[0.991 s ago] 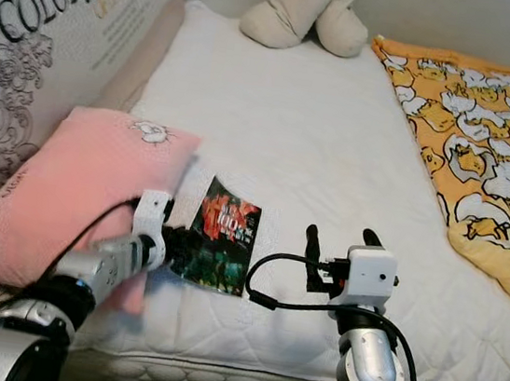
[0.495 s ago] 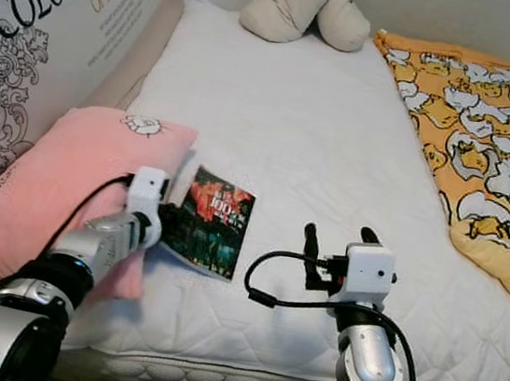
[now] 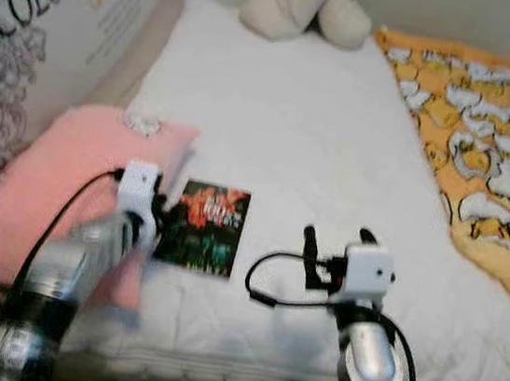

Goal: Clean up the room

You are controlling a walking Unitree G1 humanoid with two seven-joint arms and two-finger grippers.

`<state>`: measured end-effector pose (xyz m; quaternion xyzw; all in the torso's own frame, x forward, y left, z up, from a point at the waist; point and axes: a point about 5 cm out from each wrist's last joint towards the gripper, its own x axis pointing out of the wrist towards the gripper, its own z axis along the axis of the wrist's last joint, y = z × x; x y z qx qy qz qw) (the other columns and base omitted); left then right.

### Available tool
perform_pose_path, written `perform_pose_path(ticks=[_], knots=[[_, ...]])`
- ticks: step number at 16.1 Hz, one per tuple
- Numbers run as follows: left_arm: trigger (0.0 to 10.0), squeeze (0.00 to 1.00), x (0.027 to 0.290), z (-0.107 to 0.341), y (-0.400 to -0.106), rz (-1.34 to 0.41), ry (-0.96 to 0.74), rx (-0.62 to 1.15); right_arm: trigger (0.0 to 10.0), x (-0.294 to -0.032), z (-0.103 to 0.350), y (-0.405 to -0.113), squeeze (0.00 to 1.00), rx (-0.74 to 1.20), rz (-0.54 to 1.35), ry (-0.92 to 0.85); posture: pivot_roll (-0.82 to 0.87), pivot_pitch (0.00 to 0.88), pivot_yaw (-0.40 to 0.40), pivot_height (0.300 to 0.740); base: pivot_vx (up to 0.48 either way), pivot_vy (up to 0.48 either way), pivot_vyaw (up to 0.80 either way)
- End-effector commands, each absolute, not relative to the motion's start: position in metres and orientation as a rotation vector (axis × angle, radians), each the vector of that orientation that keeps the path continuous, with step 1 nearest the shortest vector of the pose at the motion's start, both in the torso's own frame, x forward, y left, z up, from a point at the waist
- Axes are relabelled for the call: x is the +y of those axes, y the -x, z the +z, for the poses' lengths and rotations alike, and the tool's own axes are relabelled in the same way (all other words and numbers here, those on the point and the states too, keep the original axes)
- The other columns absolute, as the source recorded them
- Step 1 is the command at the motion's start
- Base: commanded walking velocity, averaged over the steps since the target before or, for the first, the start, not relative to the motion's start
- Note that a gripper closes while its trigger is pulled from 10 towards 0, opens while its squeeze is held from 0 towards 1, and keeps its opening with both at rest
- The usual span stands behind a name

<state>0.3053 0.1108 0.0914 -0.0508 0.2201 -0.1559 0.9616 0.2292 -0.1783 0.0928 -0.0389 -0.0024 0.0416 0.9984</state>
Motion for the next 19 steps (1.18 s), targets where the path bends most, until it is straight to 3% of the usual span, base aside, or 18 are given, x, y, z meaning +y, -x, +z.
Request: perform_pose_path(ticks=[1,3,5,7,8,9,10,11,13,14,16,19], knots=[[10.0,0.78,0.093,0.115,-0.302,-0.380,0.112,0.351,10.0,-0.182,0.095,-0.233,0.00,-0.010,0.066,0.064,0.03,0.000,-0.074,0.728,0.000,0.000,0.00],[10.0,0.00,0.096,0.128,-0.287,-0.386,0.091,0.188,10.0,-0.185,0.101,-0.236,0.00,-0.042,0.015,0.010,0.06,0.000,-0.097,0.728,0.000,0.000,0.00],[10.0,0.00,0.107,0.145,-0.271,-0.348,0.027,0.037,10.0,-0.189,0.102,-0.240,0.00,-0.051,-0.003,0.003,0.09,0.000,-0.119,0.728,0.000,0.000,0.00],[10.0,0.00,0.124,0.166,-0.259,-0.233,-0.142,-0.163,10.0,-0.193,0.097,-0.245,0.00,-0.039,-0.022,-0.112,0.12,0.000,-0.124,0.728,0.000,0.000,0.00],[10.0,0.00,0.145,0.149,-0.259,-0.120,-0.273,-0.152,10.0,-0.197,0.095,-0.250,0.00,-0.033,-0.061,-0.182,0.12,0.000,-0.116,0.728,0.000,0.000,0.00],[10.0,0.00,0.166,0.120,-0.260,-0.015,-0.264,-0.026,10.0,-0.198,0.096,-0.255,0.00,-0.048,-0.066,-0.172,0.12,0.000,-0.108,0.728,0.000,0.000,0.00],[10.0,0.84,0.171,0.105,-0.264,0.019,-0.172,0.069,10.0,-0.197,0.095,-0.259,0.00,-0.047,-0.050,-0.126,0.10,0.000,-0.101,0.728,0.000,0.000,0.00],[10.0,1.00,0.165,0.105,-0.266,-0.023,-0.135,0.065,10.0,-0.197,0.094,-0.261,0.00,-0.033,-0.044,-0.056,0.10,0.000,-0.099,0.728,0.000,0.000,0.00],[10.0,1.00,0.155,0.110,-0.273,-0.061,-0.180,0.041,10.0,-0.198,0.090,-0.268,0.00,-0.007,-0.052,0.000,0.09,0.000,-0.091,0.728,0.000,0.000,0.00],[10.0,1.00,0.155,0.110,-0.274,-0.057,-0.189,0.035,10.0,-0.201,0.089,-0.268,1.00,-0.003,-0.068,-0.012,0.09,0.000,-0.094,0.728,0.000,0.000,0.00],[10.0,1.00,0.164,0.108,-0.275,0.011,-0.286,0.041,10.0,-0.207,0.090,-0.268,1.00,-0.013,-0.085,-0.021,0.10,0.000,-0.104,0.728,0.000,0.000,0.00],[10.0,1.00,0.165,0.109,-0.278,0.018,-0.251,0.041,10.0,-0.207,0.092,-0.272,1.00,-0.043,-0.096,-0.030,0.11,0.000,-0.103,0.728,0.000,0.000,0.00]])
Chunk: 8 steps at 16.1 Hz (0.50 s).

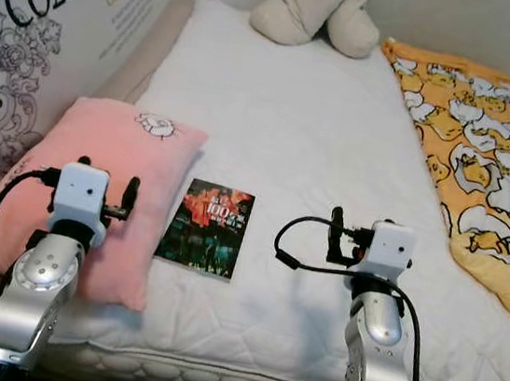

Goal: Clean up the room

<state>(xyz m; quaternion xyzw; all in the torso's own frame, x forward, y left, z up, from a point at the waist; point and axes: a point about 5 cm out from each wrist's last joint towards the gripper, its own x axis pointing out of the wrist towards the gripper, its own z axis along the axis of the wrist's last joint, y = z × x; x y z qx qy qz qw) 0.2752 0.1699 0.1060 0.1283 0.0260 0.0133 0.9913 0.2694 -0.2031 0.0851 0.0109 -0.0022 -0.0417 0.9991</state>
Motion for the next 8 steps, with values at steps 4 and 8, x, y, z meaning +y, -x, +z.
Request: perform_pose_path(ticks=[4,8], knots=[[10.0,1.00,0.168,0.114,-0.282,0.045,-0.243,0.011,10.0,-0.202,0.094,-0.278,1.00,-0.055,-0.088,-0.045,0.12,0.000,-0.101,0.728,0.000,0.000,0.00],[10.0,0.00,0.154,0.126,-0.278,-0.063,-0.202,-0.082,10.0,-0.193,0.094,-0.281,0.00,-0.047,-0.010,0.021,0.11,0.000,-0.104,0.728,0.324,0.000,0.00]])
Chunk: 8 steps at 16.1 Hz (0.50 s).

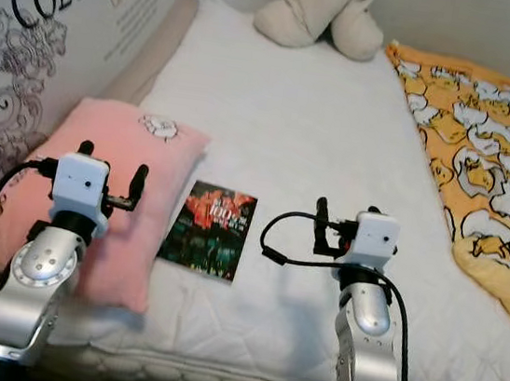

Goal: Clean up the room

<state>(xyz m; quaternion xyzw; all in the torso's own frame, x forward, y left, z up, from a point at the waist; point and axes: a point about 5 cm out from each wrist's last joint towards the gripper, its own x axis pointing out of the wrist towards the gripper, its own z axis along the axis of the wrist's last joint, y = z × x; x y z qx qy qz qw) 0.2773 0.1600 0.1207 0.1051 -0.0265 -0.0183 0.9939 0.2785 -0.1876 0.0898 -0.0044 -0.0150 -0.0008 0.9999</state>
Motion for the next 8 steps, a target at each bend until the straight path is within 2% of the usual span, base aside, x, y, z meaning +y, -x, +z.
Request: perform_pose_path(ticks=[1,3,4,5,8], knots=[[10.0,0.00,0.155,0.126,-0.279,-0.054,-0.202,-0.082,10.0,-0.195,0.094,-0.283,0.00,-0.038,-0.027,0.028,0.11,0.000,-0.104,0.728,0.424,0.000,0.00],[10.0,0.00,0.157,0.120,-0.280,-0.041,-0.157,-0.054,10.0,-0.202,0.088,-0.287,0.00,0.005,-0.089,0.062,0.10,0.000,-0.103,0.728,0.362,-0.311,0.00],[10.0,0.00,0.157,0.119,-0.280,-0.048,-0.147,-0.052,10.0,-0.205,0.087,-0.288,0.89,0.013,-0.107,0.070,0.10,0.000,-0.102,0.728,0.356,-0.319,0.00],[10.0,0.00,0.153,0.120,-0.279,-0.071,-0.136,-0.065,10.0,-0.204,0.088,-0.287,1.00,0.010,-0.093,0.065,0.10,0.000,-0.104,0.728,0.352,-0.319,0.00],[10.0,0.00,0.144,0.120,-0.274,-0.112,-0.114,-0.093,10.0,-0.201,0.088,-0.284,1.00,0.008,-0.070,0.065,0.09,0.000,-0.107,0.728,0.356,-0.317,0.00]])
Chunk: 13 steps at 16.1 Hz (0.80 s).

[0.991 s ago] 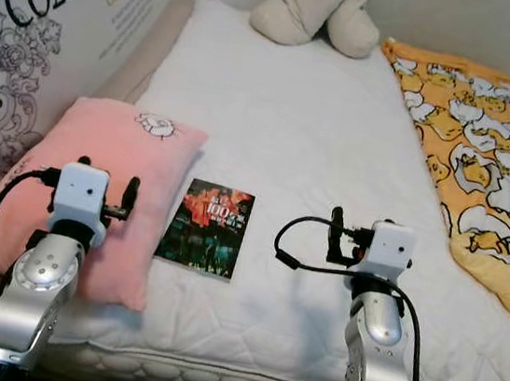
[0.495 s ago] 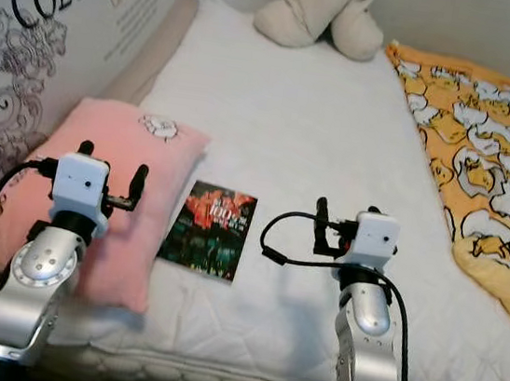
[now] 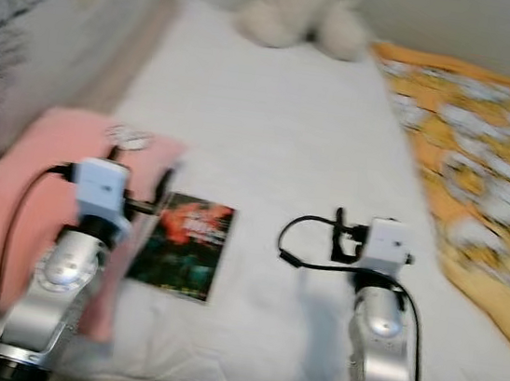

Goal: Clean up the room

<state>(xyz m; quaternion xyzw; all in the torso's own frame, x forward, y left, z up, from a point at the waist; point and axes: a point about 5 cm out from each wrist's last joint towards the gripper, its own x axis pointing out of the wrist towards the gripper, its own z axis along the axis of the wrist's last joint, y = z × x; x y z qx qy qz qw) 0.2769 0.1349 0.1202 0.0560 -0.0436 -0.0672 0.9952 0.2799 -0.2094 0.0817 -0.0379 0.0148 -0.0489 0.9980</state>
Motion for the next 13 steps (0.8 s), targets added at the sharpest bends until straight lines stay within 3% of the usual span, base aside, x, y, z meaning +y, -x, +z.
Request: perform_pose_path(ticks=[1,3,9,13], knots=[[10.0,0.00,0.1425,0.1202,-0.2749,-0.121,-0.107,-0.099,10.0,-0.2008,0.0887,-0.2849,0.00,0.000,-0.063,0.068,0.09,0.000,-0.107,0.728,0.356,-0.319,0.00],[10.0,0.00,0.1410,0.1215,-0.2759,-0.129,-0.115,-0.113,10.0,-0.2000,0.0901,-0.2862,0.00,-0.007,-0.058,0.070,0.09,0.000,-0.105,0.728,0.358,-0.315,0.00],[10.0,0.00,0.1461,0.1211,-0.2820,-0.098,-0.104,-0.111,10.0,-0.1966,0.0893,-0.2876,0.00,-0.007,-0.045,0.079,0.08,0.000,-0.098,0.728,0.000,0.000,0.00],[10.0,0.00,0.1372,0.1301,-0.2757,-0.176,-0.047,-0.187,10.0,-0.1954,0.0879,-0.2908,0.00,-0.004,-0.048,0.071,0.09,0.000,-0.092,0.728,0.000,-0.480,0.00]])
